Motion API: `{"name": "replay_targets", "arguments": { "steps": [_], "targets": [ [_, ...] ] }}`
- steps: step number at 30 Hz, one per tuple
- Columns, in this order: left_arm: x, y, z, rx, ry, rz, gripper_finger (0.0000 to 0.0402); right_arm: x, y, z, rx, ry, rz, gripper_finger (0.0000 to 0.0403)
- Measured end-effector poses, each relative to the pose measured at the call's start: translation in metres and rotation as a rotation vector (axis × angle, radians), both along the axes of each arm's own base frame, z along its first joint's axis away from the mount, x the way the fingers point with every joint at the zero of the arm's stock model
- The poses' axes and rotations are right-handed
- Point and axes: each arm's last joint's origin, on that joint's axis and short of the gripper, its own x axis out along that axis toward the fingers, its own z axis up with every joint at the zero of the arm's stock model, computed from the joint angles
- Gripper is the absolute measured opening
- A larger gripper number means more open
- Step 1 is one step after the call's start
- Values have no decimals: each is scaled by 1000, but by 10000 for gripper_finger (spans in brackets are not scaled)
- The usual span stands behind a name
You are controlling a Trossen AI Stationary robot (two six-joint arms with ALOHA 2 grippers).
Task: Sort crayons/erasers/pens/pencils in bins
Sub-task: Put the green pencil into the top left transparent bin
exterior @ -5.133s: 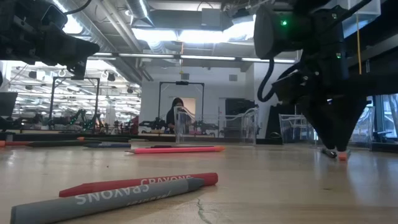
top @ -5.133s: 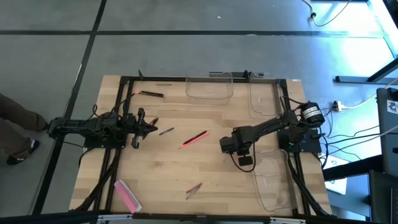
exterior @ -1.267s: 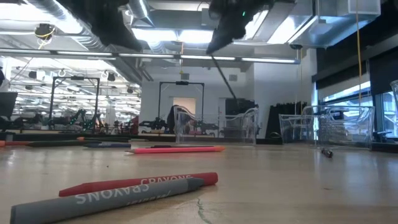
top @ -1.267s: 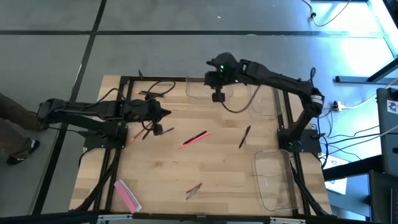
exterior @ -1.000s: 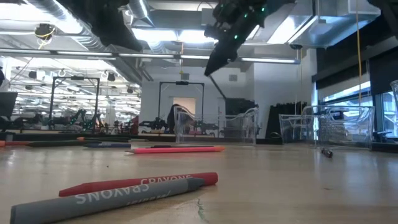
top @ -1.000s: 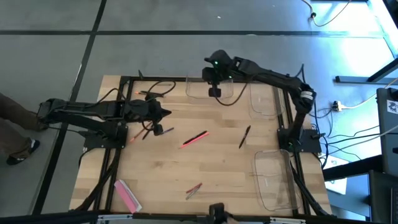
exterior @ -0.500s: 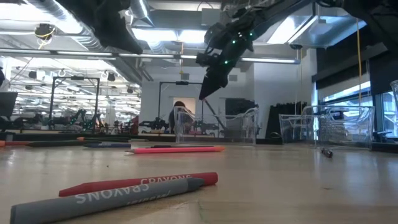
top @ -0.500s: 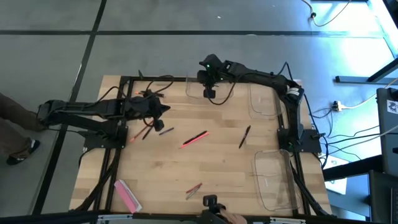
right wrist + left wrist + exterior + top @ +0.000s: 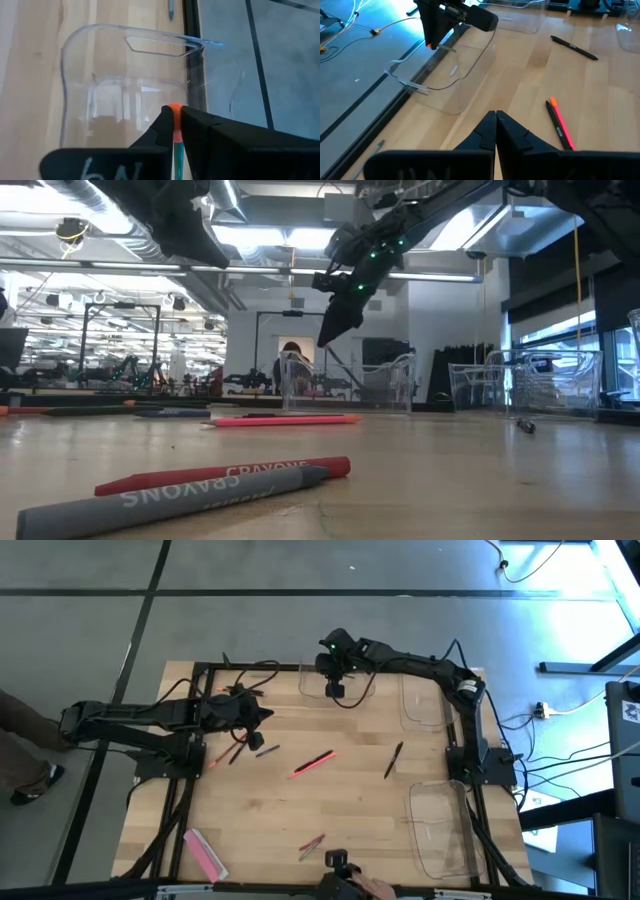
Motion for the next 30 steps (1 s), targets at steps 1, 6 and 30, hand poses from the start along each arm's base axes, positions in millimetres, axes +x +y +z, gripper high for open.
{"name": "replay_targets", "arguments": {
  "steps": [1, 6, 30],
  "targets": [
    [0, 0, 0, 0, 0, 0, 0, 0, -1, -3, 5, 8, -3, 26],
    [0, 0, 0, 0, 0, 0, 0, 4, -7, -24, 25, 45, -7, 26],
    [0, 0, -1, 0, 2, 0, 0, 11, -18, -48, -6, 52, 16, 47]
  ]
}}
